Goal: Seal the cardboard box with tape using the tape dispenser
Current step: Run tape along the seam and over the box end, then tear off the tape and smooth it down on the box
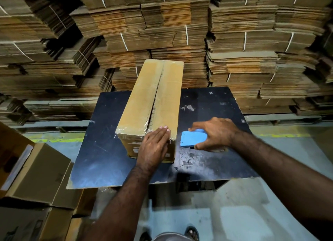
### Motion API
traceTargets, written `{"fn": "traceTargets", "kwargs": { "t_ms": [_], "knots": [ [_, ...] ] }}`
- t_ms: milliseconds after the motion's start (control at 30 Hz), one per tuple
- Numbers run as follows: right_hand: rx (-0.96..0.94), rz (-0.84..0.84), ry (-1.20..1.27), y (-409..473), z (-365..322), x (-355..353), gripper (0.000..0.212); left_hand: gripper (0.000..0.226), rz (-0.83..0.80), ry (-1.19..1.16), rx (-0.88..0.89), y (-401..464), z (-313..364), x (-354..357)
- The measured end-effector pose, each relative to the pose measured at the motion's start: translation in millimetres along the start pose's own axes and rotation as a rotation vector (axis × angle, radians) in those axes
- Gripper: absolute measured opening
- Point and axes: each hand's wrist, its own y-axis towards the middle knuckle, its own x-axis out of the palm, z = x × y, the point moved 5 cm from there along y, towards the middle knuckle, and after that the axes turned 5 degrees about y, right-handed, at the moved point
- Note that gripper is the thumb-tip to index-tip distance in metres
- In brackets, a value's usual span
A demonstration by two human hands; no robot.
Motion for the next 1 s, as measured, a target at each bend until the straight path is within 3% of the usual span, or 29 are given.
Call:
{"fn": "traceTargets", "kwargs": {
  "t_ms": [133, 233, 333, 533, 733, 833, 1000],
  "knots": [
    [0.024, 0.025, -0.095, 13, -21, -2, 0.066, 0.057, 0.042, -0.013, -0.006, 2, -3, 0],
    [0.108, -0.061, -0.274, -2, -4, 32, 0.060, 0.057, 0.065, -0.035, -0.024, 3, -7, -2],
    [0.329, -0.010, 0.034, -22, 40, 58, 0.067, 0.057, 0.068, -0.062, -0.049, 7, -6, -1],
    [0.502, 0.108, 0.420, -16, 60, 122, 0.060, 0.061, 0.018, -0.093, -0.115, 17, 21, 5],
    [0.680, 0.334, 0.504, -7, 85, 189, 0.039, 0.063, -0.021, -0.091, -0.166, 18, 31, 4],
    [0.917, 0.374, 0.639, -10, 94, 200, 0.054, 0.063, -0.010, -0.090, -0.163, 18, 29, 3],
    [0.671, 0.097, 0.502, 12, 84, 197, 0.059, 0.062, 0.017, -0.076, -0.151, 18, 28, 2]
  ]
}}
